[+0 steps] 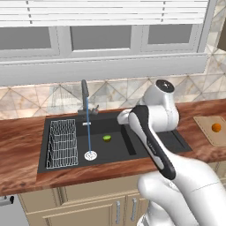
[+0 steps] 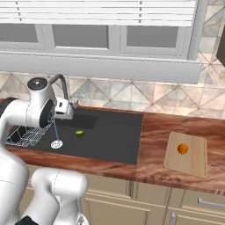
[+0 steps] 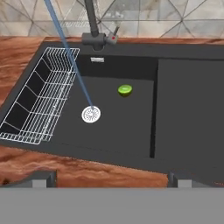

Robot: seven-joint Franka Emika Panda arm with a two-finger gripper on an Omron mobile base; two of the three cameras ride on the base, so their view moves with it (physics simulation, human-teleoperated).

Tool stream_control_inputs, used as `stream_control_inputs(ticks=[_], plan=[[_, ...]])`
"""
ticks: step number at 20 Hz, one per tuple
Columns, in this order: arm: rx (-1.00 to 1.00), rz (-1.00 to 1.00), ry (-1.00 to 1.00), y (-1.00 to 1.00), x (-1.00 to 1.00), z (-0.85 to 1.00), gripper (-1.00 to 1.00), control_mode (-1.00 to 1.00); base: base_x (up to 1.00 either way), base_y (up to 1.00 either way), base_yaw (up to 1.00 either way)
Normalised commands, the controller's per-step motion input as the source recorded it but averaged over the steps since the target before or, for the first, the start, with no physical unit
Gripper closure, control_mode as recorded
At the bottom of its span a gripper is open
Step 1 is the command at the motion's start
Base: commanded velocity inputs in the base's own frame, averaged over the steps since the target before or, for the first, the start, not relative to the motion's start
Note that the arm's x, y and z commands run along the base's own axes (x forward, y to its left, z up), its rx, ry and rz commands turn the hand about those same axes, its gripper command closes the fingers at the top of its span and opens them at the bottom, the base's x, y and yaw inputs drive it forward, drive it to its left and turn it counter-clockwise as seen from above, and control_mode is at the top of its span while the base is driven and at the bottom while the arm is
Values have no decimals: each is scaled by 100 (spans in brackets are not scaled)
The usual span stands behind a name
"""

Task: Pick the kiwi, tangerine from the sink and place them on the cutting board to airdry. Then turn off the sink faucet.

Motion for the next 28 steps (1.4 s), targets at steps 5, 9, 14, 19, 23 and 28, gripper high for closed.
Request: stream_control_inputs(ticks=[5,9,14,19,23,28], plan=[[0,-14,-1,35,15,-13,-100,-100,0,0,0],[0,-15,0,20,20,-17,-100,-100,0,0,0],[0,-12,0,17,31,-17,-100,-100,0,0,0],[0,-7,0,1,31,-19,-100,-100,0,0,0],[0,-2,0,0,33,-13,-100,-100,0,0,0],[1,0,1,0,31,-13,-100,-100,0,0,0]])
